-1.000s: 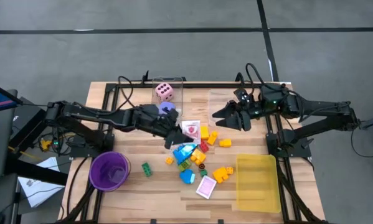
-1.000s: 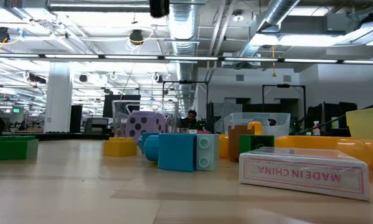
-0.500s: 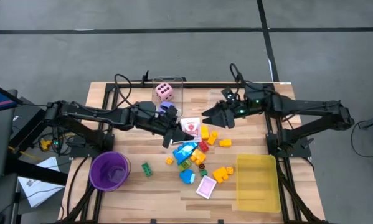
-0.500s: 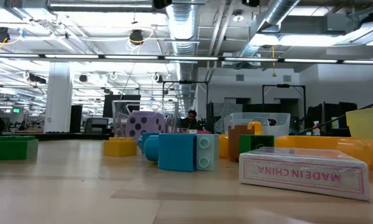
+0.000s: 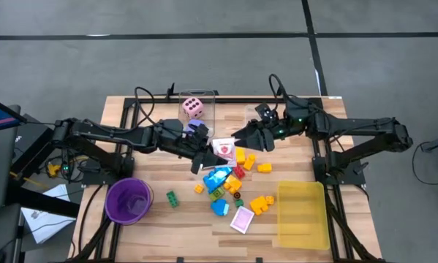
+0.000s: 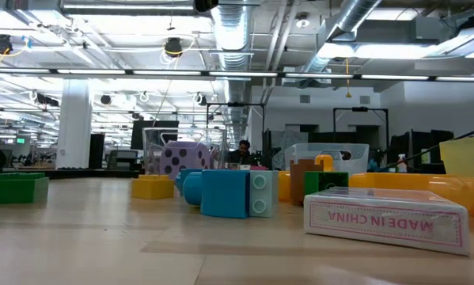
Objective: Pick & Place Toys
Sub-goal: Put the red deck of cards into the right transparent bin
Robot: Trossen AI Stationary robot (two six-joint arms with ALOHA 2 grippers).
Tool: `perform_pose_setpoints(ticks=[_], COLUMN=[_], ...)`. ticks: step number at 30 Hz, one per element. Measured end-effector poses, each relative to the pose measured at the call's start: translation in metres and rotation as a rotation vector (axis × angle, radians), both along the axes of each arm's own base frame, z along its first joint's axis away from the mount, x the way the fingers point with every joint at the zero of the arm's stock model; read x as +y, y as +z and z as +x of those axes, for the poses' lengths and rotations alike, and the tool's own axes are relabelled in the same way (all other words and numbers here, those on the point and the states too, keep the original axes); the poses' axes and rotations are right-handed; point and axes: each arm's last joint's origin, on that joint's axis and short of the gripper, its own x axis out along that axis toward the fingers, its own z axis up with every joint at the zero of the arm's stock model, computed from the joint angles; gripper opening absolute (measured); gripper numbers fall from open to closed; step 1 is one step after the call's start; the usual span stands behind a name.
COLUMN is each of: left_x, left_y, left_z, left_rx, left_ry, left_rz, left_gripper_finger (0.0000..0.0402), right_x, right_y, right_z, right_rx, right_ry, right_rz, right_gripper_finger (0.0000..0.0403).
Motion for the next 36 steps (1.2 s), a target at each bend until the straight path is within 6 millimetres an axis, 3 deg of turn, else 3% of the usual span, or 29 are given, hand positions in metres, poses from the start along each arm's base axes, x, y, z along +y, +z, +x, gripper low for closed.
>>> perform_pose_setpoints(ticks=[11,21,36], left_x=[0.000,0.000,-0.002], left_y=[0.000,0.000,-0.001], left_z=[0.000,0.000,0.000], left_rx=[0.001,0.002,0.005], left_ry=[0.000,0.000,-0.006], left_rz=[-0.003,-0.003,-0.003], left_gripper_finger=[0.0070,0.0070,0.0070], right_x=[0.000,0.003,0.002], right_y=[-0.001,-0.019,-0.019], right_z=[0.000,0.018,0.019], right_rx=[0.009,0.081,0.066], right_ry=[0.001,0.014,0.013], right_rz=[-0.013,-0.013,-0.013], right_gripper_finger=[0.0399,0.0399,0.0399])
